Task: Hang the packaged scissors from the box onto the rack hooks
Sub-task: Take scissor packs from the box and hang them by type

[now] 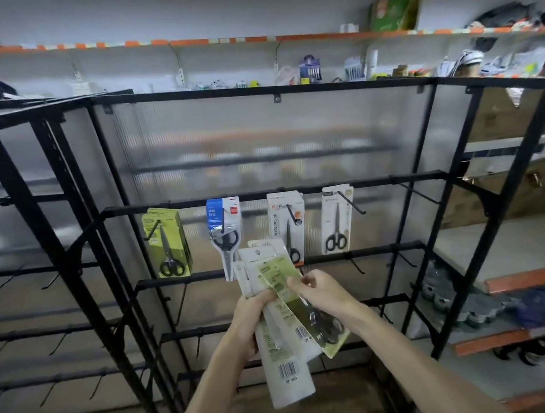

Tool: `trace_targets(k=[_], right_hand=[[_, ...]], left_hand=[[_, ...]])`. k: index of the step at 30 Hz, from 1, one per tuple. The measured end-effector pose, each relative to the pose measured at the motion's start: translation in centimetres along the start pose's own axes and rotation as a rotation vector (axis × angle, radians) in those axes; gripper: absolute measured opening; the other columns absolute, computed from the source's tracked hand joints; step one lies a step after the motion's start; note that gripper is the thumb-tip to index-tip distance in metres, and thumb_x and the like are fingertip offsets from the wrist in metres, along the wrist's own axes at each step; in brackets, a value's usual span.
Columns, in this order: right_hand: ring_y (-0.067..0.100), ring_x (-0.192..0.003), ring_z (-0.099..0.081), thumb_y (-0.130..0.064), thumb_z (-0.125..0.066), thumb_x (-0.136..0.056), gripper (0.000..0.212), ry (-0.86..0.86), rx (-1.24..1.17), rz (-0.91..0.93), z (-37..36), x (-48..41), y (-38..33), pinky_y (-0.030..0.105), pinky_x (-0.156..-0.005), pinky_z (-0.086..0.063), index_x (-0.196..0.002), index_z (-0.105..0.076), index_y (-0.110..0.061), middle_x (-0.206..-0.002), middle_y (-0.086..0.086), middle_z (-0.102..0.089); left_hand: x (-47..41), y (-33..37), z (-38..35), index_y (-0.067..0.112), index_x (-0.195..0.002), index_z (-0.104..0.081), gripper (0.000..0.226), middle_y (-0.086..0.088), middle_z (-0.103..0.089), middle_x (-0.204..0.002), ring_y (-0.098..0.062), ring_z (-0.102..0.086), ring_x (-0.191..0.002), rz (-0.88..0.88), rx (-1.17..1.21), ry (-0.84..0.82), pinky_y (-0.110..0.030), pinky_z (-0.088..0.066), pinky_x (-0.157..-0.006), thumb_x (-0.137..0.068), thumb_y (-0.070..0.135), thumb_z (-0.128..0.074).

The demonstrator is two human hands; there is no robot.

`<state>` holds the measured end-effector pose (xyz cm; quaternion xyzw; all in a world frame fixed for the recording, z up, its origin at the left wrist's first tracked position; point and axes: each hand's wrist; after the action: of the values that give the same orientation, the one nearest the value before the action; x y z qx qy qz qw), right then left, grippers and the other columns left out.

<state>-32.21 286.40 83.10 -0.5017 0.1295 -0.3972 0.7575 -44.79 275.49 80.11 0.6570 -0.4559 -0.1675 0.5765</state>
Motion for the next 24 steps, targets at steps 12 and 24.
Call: trace_targets(k=[12,24], right_hand=[[0.017,-0.087,-0.070,-0.022,-0.070,-0.092,0.015,0.123,-0.302,-0.050,0.5,-4.2,0.3,0.028,-0.069,-0.054,-0.105,-0.069,-0.014,-0.102,0.005,-0.074],[0.014,-0.095,-0.064,-0.024,-0.061,-0.097,0.010,0.029,-0.319,0.112,-3.8,-6.0,-4.4,0.030,-0.081,-0.051,-0.099,-0.070,-0.020,-0.098,-0.005,-0.072]], left_hand=[[-1.8,1.1,3.3,0.002,-0.117,-0.070,0.024,-0.018,-0.077,-0.104,-0.035,-0.075,-0.095,0.027,0.012,0.115,-0.044,-0.060,-0.081,-0.094,0.006,-0.064],[1.0,1.1,8.4,0.006,-0.114,-0.071,0.021,-0.012,-0.078,-0.103,-0.033,-0.074,-0.097,-0.038,-0.034,0.389,-0.049,-0.059,-0.090,-0.095,0.007,-0.064]])
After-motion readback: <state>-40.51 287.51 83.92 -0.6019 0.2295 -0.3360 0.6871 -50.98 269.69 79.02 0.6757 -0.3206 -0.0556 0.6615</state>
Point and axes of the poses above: each hand's wrist, its own x-axis away from the middle knuckle, its own z-axis out of the back of the hand, y = z × x
